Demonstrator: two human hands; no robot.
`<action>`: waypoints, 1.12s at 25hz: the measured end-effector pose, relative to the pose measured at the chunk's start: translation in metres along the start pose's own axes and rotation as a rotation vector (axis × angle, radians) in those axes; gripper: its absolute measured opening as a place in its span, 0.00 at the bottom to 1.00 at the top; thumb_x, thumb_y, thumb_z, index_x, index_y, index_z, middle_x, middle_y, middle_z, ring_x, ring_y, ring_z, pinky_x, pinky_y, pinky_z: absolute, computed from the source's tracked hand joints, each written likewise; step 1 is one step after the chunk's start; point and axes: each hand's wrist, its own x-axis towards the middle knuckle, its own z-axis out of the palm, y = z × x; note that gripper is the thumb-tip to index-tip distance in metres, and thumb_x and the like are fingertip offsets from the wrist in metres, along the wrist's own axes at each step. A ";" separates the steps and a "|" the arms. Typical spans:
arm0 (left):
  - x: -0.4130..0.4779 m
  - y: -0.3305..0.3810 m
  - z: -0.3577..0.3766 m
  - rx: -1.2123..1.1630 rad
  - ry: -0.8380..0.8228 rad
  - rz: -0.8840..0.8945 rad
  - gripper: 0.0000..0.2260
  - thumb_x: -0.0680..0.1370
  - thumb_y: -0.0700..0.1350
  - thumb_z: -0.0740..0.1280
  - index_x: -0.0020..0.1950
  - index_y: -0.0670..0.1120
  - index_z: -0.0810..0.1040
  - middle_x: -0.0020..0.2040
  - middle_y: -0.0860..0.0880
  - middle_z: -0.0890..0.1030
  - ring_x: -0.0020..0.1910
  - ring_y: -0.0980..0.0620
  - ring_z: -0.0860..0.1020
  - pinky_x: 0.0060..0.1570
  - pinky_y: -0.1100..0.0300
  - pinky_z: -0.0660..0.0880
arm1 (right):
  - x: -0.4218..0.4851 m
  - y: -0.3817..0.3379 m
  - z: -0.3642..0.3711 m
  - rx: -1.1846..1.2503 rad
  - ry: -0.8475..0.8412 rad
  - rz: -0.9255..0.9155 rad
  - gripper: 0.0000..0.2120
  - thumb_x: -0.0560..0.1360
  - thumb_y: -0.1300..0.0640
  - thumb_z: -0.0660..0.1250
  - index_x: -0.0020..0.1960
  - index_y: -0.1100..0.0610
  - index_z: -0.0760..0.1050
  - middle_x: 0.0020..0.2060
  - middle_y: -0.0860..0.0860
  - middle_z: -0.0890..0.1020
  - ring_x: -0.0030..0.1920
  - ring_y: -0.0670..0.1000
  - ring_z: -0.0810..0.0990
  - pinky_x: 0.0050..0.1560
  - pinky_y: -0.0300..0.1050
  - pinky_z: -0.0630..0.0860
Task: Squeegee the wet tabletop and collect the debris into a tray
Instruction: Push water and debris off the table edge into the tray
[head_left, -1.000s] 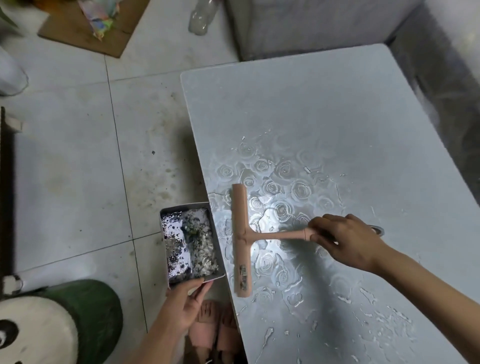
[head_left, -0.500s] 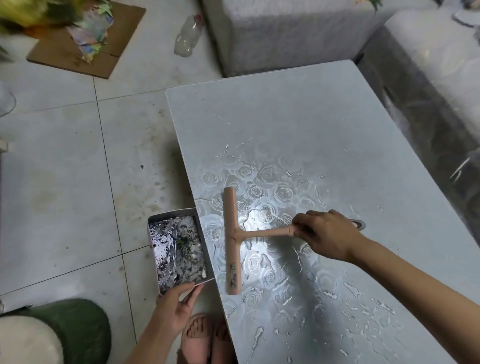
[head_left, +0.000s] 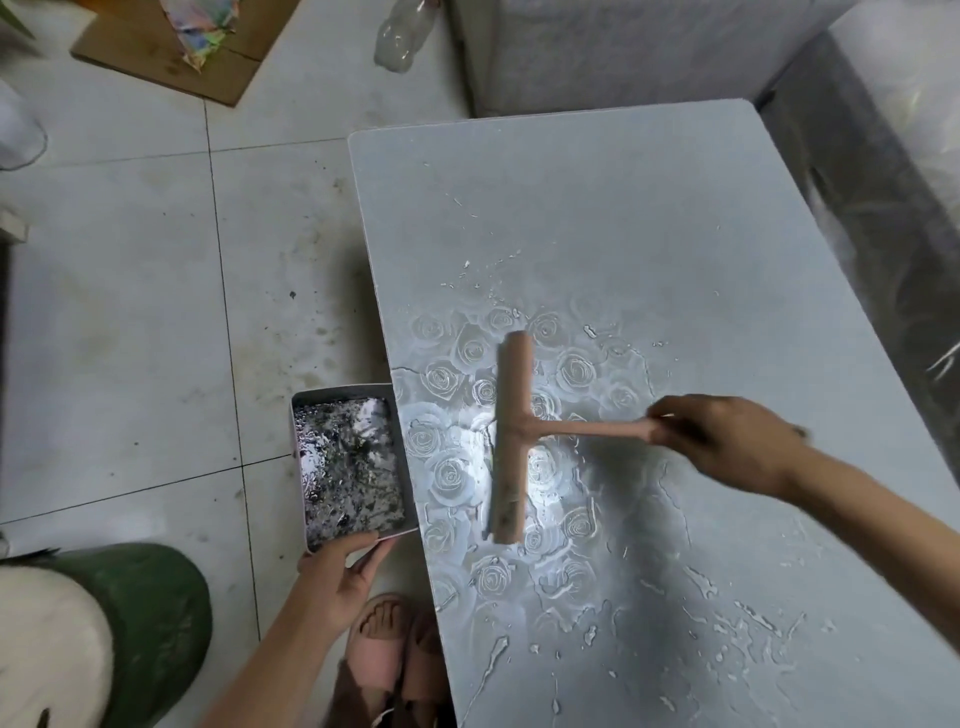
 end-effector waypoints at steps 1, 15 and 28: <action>0.000 0.001 0.001 0.010 -0.002 0.008 0.07 0.75 0.27 0.60 0.46 0.36 0.75 0.56 0.34 0.77 0.64 0.37 0.73 0.58 0.50 0.77 | -0.003 0.013 -0.007 -0.032 -0.003 0.031 0.11 0.79 0.45 0.59 0.57 0.47 0.75 0.48 0.47 0.82 0.48 0.53 0.80 0.47 0.47 0.73; 0.006 0.009 0.015 -0.043 0.067 0.028 0.16 0.74 0.25 0.61 0.56 0.40 0.70 0.52 0.35 0.78 0.60 0.34 0.76 0.41 0.45 0.79 | 0.050 0.006 -0.016 -0.077 0.132 -0.167 0.12 0.78 0.47 0.60 0.59 0.46 0.77 0.38 0.45 0.75 0.42 0.55 0.78 0.40 0.43 0.64; 0.011 0.015 0.022 -0.075 0.061 0.040 0.17 0.73 0.25 0.61 0.57 0.42 0.71 0.47 0.38 0.80 0.48 0.38 0.80 0.28 0.56 0.80 | 0.078 -0.062 -0.011 -0.106 0.116 -0.308 0.12 0.79 0.46 0.58 0.57 0.46 0.76 0.37 0.46 0.74 0.42 0.54 0.79 0.42 0.43 0.61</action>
